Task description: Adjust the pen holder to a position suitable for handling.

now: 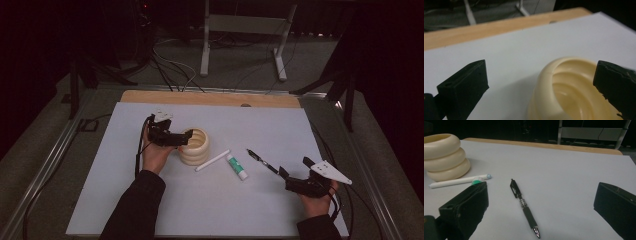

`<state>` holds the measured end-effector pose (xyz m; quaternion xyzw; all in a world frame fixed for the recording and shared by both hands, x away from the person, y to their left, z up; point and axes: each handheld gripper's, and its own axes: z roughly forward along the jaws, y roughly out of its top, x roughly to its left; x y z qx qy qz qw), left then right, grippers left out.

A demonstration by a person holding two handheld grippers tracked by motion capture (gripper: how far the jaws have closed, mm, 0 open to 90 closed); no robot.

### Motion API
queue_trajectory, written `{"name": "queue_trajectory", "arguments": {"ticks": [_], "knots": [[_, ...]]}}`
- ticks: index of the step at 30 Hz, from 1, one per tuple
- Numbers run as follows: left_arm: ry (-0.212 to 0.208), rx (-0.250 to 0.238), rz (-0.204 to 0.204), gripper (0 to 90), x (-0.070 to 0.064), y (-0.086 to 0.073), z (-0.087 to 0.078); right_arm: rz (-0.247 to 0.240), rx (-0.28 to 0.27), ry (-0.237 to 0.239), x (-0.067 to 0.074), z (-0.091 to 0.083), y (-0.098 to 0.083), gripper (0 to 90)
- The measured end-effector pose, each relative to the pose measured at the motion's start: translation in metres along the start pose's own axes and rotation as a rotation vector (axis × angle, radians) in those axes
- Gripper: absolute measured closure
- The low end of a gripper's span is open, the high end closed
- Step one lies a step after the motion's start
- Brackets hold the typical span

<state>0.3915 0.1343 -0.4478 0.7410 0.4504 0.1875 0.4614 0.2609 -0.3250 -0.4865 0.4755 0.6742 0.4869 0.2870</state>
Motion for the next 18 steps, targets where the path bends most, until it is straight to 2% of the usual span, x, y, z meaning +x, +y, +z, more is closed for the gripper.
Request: {"name": "queue_trajectory", "arguments": {"ticks": [3, 8, 12, 18], "knots": [[-0.003, -0.045, 0.013, 0.1, 0.0, 0.001, -0.008, 0.001, -0.001, 0.0, 0.0, 0.0, 0.0, 0.0], [0.008, -0.074, 0.024, 0.1, -0.001, 0.001, -0.019, 0.002, 0.0, 0.0, 0.0, 0.0, 0.0, 0.0], [0.003, -0.085, 0.032, 0.1, -0.001, 0.0, -0.026, 0.002, -0.001, -0.001, 0.0, 0.0, 0.0, 0.0], [0.006, -0.071, 0.044, 0.0, 0.0, -0.005, -0.035, 0.0, -0.001, -0.002, -0.001, 0.0, 0.0, 0.0]]}}
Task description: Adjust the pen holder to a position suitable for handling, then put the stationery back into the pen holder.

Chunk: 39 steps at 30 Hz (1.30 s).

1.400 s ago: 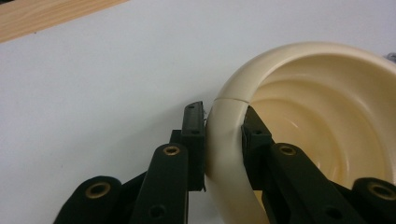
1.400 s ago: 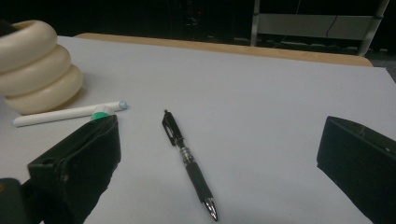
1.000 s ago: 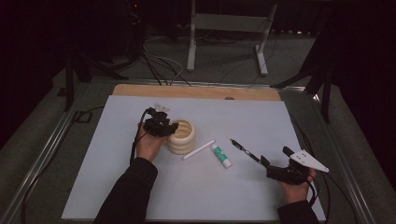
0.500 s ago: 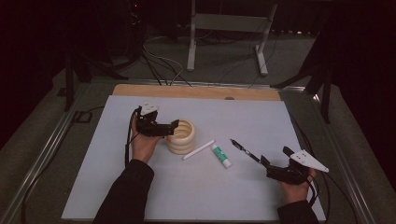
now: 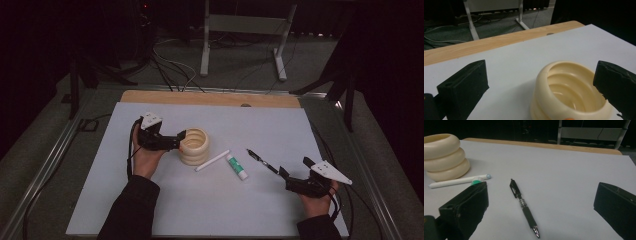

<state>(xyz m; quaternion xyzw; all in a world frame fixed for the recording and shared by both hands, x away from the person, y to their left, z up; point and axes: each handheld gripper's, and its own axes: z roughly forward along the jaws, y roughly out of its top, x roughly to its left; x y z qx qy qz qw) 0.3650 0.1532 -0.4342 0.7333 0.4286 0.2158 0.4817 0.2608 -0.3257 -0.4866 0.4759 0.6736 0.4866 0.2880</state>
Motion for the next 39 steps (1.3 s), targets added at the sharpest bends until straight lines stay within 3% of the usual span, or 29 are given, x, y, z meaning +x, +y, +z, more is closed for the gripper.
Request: {"name": "queue_trajectory", "arguments": {"ticks": [12, 15, 23, 30, 34, 37, 39], "knots": [[0.033, -0.016, 0.013, 0.0, 0.008, -0.01, -0.015, 0.001, -0.002, -0.003, 0.0, 0.0, 0.0, 0.0], [0.041, 0.0, 0.022, 0.1, 0.009, -0.012, -0.017, 0.002, 0.001, -0.004, 0.0, 0.0, 0.0, 0.0], [0.027, -0.005, 0.022, 0.1, 0.012, -0.021, -0.025, 0.002, -0.002, -0.002, 0.0, 0.0, 0.0, 0.0], [0.011, -0.026, 0.043, 0.1, 0.014, -0.03, -0.035, 0.003, -0.004, -0.001, 0.001, 0.0, 0.0, 0.0], [0.027, -0.024, 0.079, 0.1, 0.014, -0.035, -0.041, 0.001, -0.005, -0.001, 0.001, 0.0, 0.0, 0.0], [0.026, -0.032, 0.068, 0.0, 0.018, -0.04, -0.047, 0.003, -0.005, -0.003, 0.001, 0.0, 0.0, 0.0], [0.031, -0.01, 0.045, 0.1, 0.022, -0.044, -0.051, 0.004, -0.006, -0.004, 0.001, 0.0, 0.0, 0.0]]}}
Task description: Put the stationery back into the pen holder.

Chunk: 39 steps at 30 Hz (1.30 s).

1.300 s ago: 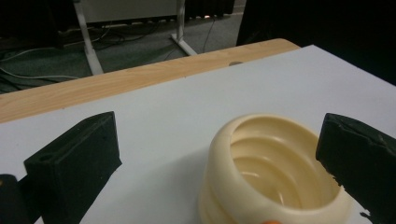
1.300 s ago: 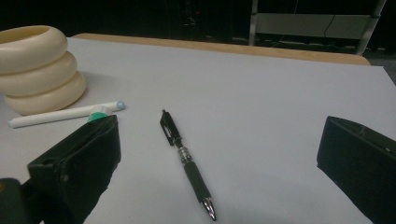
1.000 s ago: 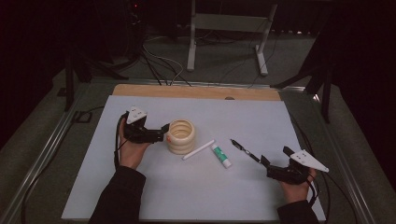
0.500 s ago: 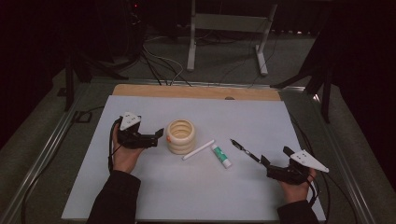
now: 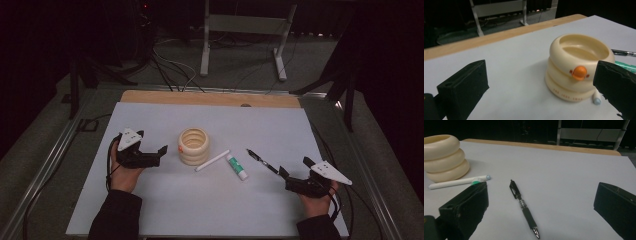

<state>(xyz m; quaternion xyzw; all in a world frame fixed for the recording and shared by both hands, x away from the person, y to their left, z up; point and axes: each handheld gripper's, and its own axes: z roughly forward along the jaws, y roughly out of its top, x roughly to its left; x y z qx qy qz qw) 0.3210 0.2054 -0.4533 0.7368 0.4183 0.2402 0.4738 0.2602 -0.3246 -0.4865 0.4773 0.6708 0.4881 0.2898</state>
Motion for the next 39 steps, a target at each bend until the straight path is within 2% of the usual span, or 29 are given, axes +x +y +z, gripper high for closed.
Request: {"name": "queue_trajectory", "arguments": {"ticks": [3, 10, 12, 16, 20, 27, 33, 39], "knots": [[0.007, 0.011, -0.026, 0.1, 0.005, -0.007, -0.008, -0.001, 0.001, 0.0, 0.0, 0.0, 0.0, 0.0], [0.04, -0.023, -0.004, 0.1, 0.004, -0.026, -0.025, -0.004, 0.001, -0.002, 0.0, 0.0, 0.0, 0.0], [0.042, -0.041, -0.013, 0.1, 0.005, -0.028, -0.029, -0.005, 0.002, -0.003, 0.001, 0.0, 0.0, 0.0], [0.047, -0.054, -0.017, 0.1, 0.005, -0.029, -0.032, -0.006, -0.002, 0.001, 0.002, 0.0, 0.0, 0.0], [0.064, -0.061, -0.001, 0.1, 0.005, -0.03, -0.036, -0.001, 0.002, 0.008, 0.003, 0.001, 0.0, 0.0], [0.096, -0.084, -0.02, 0.1, 0.011, -0.032, -0.043, 0.007, -0.008, 0.016, 0.006, 0.0, 0.002, 0.0], [0.105, -0.094, -0.038, 0.1, 0.015, -0.033, -0.045, 0.004, -0.004, 0.015, 0.006, 0.001, 0.005, 0.0], [0.105, -0.095, -0.034, 0.1, 0.015, -0.034, -0.045, -0.004, -0.007, 0.02, 0.006, 0.0, 0.008, 0.0]]}}
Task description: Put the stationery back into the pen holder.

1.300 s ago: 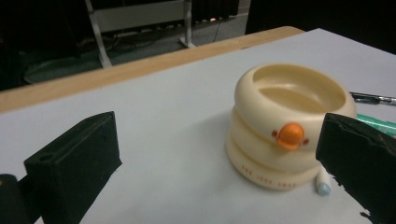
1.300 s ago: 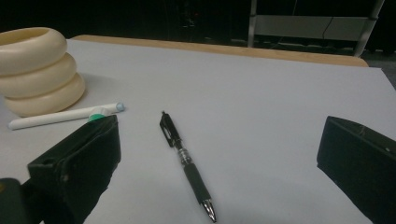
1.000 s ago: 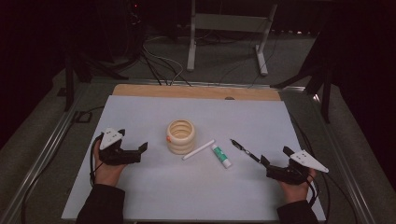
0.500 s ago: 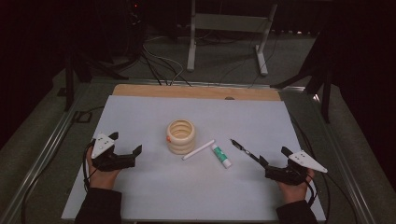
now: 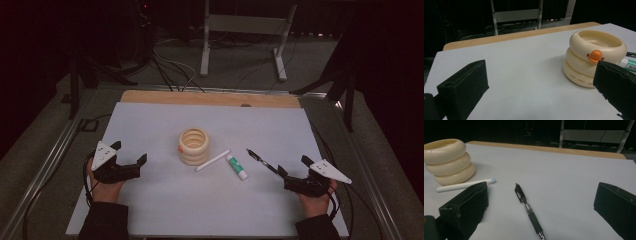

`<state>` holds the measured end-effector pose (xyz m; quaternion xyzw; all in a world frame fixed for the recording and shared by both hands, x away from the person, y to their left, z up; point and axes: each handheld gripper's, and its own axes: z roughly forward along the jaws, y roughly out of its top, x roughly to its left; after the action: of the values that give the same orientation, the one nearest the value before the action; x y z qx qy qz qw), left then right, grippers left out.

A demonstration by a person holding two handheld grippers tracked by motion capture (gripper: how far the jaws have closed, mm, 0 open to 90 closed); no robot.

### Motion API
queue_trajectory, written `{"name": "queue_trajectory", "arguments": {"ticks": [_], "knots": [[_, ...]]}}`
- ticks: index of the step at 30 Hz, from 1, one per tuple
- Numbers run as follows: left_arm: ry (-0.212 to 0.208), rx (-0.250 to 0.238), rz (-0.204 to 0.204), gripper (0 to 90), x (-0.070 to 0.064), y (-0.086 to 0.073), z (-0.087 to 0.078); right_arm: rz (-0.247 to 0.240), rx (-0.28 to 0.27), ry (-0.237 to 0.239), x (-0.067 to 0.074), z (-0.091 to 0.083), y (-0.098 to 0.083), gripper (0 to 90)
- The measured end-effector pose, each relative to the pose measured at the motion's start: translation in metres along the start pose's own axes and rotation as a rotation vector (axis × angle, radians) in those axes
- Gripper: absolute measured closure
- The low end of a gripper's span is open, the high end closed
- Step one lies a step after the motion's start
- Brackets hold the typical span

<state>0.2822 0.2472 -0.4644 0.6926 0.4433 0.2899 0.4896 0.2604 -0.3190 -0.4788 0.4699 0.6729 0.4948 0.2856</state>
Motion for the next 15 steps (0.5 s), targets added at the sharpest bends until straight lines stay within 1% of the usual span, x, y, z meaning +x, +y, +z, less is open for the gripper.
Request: {"name": "queue_trajectory", "arguments": {"ticks": [3, 7, 9, 15], "knots": [[-0.002, 0.005, 0.0, 0.1, 0.0, -0.001, 0.0, -0.007, 0.01, 0.006, -0.001, 0.001, 0.002, 0.0], [0.0, -0.003, -0.001, 0.1, 0.0, 0.0, 0.0, -0.026, 0.019, 0.021, 0.0, 0.003, 0.005, 0.0], [0.004, -0.005, -0.001, 0.1, 0.001, -0.001, -0.001, -0.036, 0.027, 0.022, 0.001, 0.005, 0.007, 0.0], [0.005, -0.008, -0.004, 0.1, 0.002, -0.001, -0.001, -0.058, 0.061, 0.048, 0.0, 0.014, 0.012, 0.0]]}}
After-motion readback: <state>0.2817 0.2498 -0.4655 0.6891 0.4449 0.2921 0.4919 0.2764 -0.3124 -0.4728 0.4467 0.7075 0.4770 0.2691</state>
